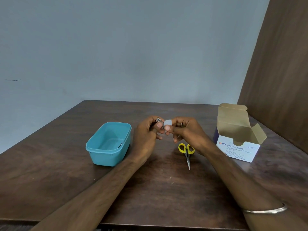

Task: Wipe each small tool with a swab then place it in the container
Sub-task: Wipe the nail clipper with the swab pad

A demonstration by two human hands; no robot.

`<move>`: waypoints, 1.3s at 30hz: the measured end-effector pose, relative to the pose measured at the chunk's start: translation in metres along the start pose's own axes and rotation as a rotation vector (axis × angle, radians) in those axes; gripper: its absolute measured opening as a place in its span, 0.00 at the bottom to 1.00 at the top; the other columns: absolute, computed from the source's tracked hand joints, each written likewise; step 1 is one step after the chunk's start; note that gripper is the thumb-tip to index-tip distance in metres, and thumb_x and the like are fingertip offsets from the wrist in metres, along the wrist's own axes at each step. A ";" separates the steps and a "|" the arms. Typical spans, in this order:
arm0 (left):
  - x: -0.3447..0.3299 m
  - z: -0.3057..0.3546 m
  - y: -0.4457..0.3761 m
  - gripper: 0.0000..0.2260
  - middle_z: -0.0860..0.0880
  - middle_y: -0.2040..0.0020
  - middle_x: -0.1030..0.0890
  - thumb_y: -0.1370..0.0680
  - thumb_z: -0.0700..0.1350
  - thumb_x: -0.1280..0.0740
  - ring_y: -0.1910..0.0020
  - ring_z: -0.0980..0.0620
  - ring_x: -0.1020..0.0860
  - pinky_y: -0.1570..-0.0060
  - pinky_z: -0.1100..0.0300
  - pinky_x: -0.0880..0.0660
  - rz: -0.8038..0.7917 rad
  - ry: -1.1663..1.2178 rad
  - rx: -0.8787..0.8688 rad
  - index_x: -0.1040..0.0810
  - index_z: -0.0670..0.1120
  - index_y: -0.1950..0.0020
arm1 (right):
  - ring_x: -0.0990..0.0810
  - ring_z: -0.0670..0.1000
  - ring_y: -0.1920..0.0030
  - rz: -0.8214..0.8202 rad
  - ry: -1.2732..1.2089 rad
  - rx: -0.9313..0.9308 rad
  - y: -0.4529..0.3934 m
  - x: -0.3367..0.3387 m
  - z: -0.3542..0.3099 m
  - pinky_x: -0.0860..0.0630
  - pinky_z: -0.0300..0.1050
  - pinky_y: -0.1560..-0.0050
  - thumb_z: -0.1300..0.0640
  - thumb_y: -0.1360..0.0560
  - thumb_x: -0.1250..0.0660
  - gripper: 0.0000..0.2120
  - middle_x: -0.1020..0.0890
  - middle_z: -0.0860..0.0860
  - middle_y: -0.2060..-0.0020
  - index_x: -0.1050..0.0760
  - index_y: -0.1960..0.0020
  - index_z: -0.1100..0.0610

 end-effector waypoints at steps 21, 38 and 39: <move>-0.001 0.005 0.000 0.06 0.52 0.56 0.18 0.20 0.41 0.36 0.56 0.55 0.20 0.62 0.58 0.19 -0.031 -0.203 -0.109 0.20 0.48 0.48 | 0.23 0.49 0.72 0.004 0.119 -0.031 -0.002 0.002 0.004 0.23 0.44 0.68 0.58 0.23 0.29 0.04 0.17 0.51 0.64 0.19 0.56 0.56; 0.004 0.032 0.007 0.05 0.49 0.58 0.17 0.23 0.43 0.30 0.63 0.57 0.27 0.66 0.71 0.37 0.074 -0.716 -0.402 0.17 0.45 0.48 | 0.24 0.53 0.73 0.078 -0.053 -0.036 -0.004 0.018 -0.004 0.24 0.45 0.68 0.61 0.23 0.29 0.06 0.17 0.54 0.67 0.19 0.59 0.59; 0.004 0.031 0.007 0.06 0.49 0.57 0.16 0.23 0.44 0.30 0.62 0.57 0.27 0.65 0.73 0.39 0.071 -0.719 -0.382 0.17 0.46 0.47 | 0.24 0.53 0.73 0.096 -0.053 -0.023 -0.004 0.019 -0.005 0.24 0.46 0.68 0.61 0.24 0.29 0.06 0.17 0.54 0.66 0.19 0.60 0.60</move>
Point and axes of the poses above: each hand's wrist, its own y-axis away from the middle knuckle, its own x-axis out of the back of the hand, z = x × y, the point moved 7 cm from there along -y, towards the middle knuckle
